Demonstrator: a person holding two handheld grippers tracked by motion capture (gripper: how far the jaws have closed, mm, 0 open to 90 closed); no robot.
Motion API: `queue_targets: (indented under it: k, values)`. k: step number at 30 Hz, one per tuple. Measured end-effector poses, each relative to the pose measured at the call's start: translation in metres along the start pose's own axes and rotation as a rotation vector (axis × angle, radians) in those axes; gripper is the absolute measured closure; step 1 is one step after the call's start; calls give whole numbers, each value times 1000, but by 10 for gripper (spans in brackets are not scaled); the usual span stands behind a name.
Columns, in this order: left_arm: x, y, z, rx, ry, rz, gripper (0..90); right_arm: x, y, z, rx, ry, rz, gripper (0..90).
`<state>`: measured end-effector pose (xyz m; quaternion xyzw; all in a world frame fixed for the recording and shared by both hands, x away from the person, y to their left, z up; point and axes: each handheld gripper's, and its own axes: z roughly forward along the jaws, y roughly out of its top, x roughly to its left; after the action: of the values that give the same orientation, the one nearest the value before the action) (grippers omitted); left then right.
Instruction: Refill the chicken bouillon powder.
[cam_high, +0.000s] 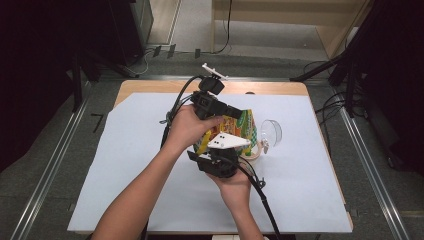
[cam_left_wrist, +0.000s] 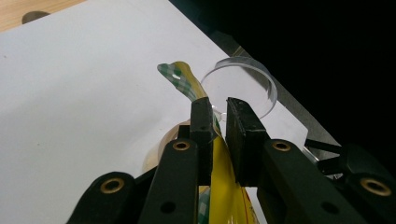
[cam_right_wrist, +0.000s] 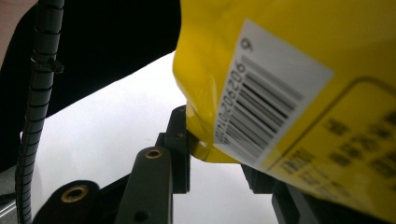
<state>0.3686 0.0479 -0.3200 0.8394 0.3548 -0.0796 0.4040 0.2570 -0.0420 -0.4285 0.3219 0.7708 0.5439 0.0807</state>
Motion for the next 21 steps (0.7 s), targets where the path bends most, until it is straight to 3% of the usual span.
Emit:
queue_targets:
  k: [21]
  values:
    - [2, 2, 2, 10, -6, -9, 815, 0, 1, -1, -2, -2, 9, 685]
